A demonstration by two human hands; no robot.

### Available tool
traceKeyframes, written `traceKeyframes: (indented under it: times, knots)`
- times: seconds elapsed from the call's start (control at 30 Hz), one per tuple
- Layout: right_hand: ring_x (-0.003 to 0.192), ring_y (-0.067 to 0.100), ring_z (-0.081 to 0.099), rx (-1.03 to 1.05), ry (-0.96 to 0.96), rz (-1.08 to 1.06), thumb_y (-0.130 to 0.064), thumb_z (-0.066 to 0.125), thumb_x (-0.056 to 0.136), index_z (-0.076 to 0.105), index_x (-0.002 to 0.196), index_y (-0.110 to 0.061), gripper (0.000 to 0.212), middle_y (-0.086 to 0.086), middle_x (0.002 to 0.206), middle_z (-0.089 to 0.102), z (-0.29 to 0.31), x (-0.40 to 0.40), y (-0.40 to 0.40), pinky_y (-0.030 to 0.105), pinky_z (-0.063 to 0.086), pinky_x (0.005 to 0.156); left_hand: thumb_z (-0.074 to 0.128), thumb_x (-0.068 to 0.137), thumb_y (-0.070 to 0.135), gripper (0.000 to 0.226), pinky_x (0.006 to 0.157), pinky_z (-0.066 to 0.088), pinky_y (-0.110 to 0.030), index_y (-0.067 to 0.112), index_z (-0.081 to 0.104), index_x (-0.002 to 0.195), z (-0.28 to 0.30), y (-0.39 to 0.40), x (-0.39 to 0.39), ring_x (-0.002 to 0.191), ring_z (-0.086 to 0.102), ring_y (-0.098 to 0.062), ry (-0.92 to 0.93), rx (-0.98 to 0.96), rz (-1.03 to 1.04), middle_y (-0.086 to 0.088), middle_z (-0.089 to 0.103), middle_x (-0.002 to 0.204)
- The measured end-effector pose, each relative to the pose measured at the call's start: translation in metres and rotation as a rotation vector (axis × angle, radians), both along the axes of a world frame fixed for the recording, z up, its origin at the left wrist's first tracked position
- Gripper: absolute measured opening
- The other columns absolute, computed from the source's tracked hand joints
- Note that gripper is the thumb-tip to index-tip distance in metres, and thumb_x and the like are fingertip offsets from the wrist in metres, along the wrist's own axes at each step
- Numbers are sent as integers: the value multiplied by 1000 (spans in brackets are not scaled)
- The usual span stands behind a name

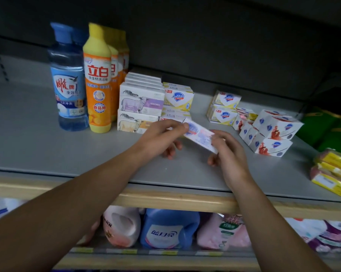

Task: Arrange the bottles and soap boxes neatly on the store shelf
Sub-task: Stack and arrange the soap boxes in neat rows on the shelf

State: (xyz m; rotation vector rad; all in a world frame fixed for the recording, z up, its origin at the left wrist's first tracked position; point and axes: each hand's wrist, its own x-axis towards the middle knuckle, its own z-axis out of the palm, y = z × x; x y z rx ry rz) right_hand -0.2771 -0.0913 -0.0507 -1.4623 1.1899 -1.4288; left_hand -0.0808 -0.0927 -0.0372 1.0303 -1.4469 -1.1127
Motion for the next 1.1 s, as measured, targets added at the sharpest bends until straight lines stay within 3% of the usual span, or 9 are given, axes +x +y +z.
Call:
traceKeyframes:
  times: [0.07, 0.17, 0.33, 0.43, 0.57, 0.67, 0.73, 0.93, 1.1]
  knots:
    - [59, 10, 59, -32, 12, 43, -34, 72, 71, 68, 110, -33, 39, -5, 107, 69, -1, -2, 1, 26, 49, 53, 62, 89, 45, 19, 48, 50, -29, 28, 70, 87, 0, 0, 0, 50, 56, -24, 97, 46, -23, -4, 69, 79]
    - [63, 7, 59, -52, 77, 73, -29, 74, 71, 60, 121, -36, 52, -15, 115, 66, -1, -2, 4, 23, 49, 56, 63, 93, 25, 8, 43, 48, -27, 29, 64, 99, 0, -1, 0, 47, 56, -23, 177, 79, -28, 3, 70, 75]
    - [46, 3, 51, 1, 35, 3, -15, 66, 92, 59, 121, -27, 32, -4, 106, 67, -3, 0, -1, 19, 41, 42, 61, 90, -4, 53, 48, 52, -29, 27, 53, 131, -3, 2, 4, 50, 59, -23, 193, 1, -210, -11, 67, 110]
    - [49, 13, 57, -28, 18, 44, -3, 66, 89, 64, 111, -22, 29, -2, 93, 72, -4, -1, -1, 25, 49, 49, 66, 85, -2, 44, 59, 57, -36, 24, 62, 120, -2, 1, 4, 61, 65, -28, 261, 8, -199, -10, 66, 112]
    - [76, 22, 66, -88, 23, 59, 1, 71, 81, 64, 103, -27, 36, -10, 99, 72, -3, -3, 2, 43, 56, 77, 67, 85, 15, 15, 70, 58, -37, 18, 68, 100, -3, -2, 3, 83, 70, -28, 270, 0, -138, -14, 66, 103]
    - [83, 14, 64, -106, 7, 87, 4, 73, 79, 62, 96, -26, 36, -21, 117, 63, -4, -2, 3, 32, 52, 79, 65, 87, 3, 16, 85, 57, -47, 13, 68, 99, -7, -5, 3, 100, 64, -36, 193, -85, -107, -25, 55, 121]
    - [82, 14, 66, -106, -7, 97, 7, 72, 79, 60, 98, -21, 36, -16, 128, 57, -4, -1, 3, 22, 51, 74, 65, 86, -4, 21, 92, 54, -51, 13, 68, 98, -7, -4, 3, 107, 62, -41, 178, -97, -110, -25, 53, 127]
    - [73, 7, 65, -126, 78, 91, 13, 66, 79, 59, 110, -26, 51, -12, 131, 58, -5, 0, 2, 15, 49, 68, 72, 77, -4, 28, 94, 53, -49, 12, 68, 99, -4, -4, 4, 109, 63, -38, 214, -38, -104, -25, 54, 130]
    - [71, 7, 60, -164, 161, -53, -9, 75, 82, 59, 114, -39, 47, -7, 101, 70, -7, -4, -3, 15, 47, 65, 73, 79, -2, 35, 72, 59, -40, 15, 66, 109, -5, -2, 5, 90, 68, -30, 67, -78, -67, -16, 60, 120]
